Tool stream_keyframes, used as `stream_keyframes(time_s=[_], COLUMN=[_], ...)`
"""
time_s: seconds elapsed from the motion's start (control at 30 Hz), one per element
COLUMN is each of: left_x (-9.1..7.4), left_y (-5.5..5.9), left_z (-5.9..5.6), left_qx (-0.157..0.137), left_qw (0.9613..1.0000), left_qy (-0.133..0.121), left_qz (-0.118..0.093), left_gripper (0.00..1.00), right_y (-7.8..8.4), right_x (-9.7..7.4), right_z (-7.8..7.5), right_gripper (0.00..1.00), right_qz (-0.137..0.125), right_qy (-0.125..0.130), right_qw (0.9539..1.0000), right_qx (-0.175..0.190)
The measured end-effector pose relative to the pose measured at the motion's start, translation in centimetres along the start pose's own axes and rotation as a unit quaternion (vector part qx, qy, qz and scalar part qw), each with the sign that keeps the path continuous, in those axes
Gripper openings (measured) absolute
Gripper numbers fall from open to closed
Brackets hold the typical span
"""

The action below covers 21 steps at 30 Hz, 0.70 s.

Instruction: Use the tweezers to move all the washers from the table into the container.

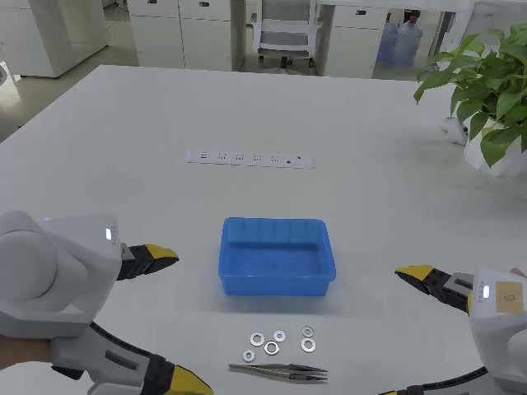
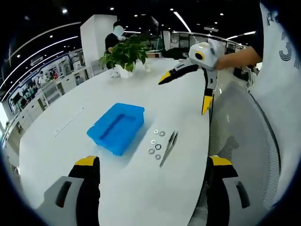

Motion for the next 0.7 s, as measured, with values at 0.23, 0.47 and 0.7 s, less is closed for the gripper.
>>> stream_keyframes(time_s=[0.23, 0.47, 0.7], left_x=[0.05, -0.11, -0.06], left_y=[0.18, 0.18, 0.01], left_z=[-0.16, 0.02, 0.25], left_qx=[-0.002, -0.001, -0.002], left_qw=[1.0000, 1.0000, 1.0000], left_qy=[0.003, -0.001, -0.003], left_qz=[0.006, 0.005, 0.001], left_gripper=[0.99, 0.99, 0.99], right_y=[-0.09, -0.24, -0.48], right_x=[-0.20, -0.30, -0.37], right_z=[-0.21, -0.45, -0.81], right_gripper=[1.00, 1.00, 1.00], right_qz=[-0.002, -0.004, -0.009], right_qy=[0.007, 0.014, 0.023], right_qw=[1.0000, 0.9999, 0.9996], right_qx=[0.004, 0.007, 0.010])
Point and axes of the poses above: the centre of the closed fingertips' face, and the gripper's own axes: x roughly forward along the fingers, z roughly to its left, y roughly out of its underside, the point moved 1 cm from there along -x, roughly backward along the fingers, and after that the axes turned 14 degrees about -z, right-handed, at the moved point
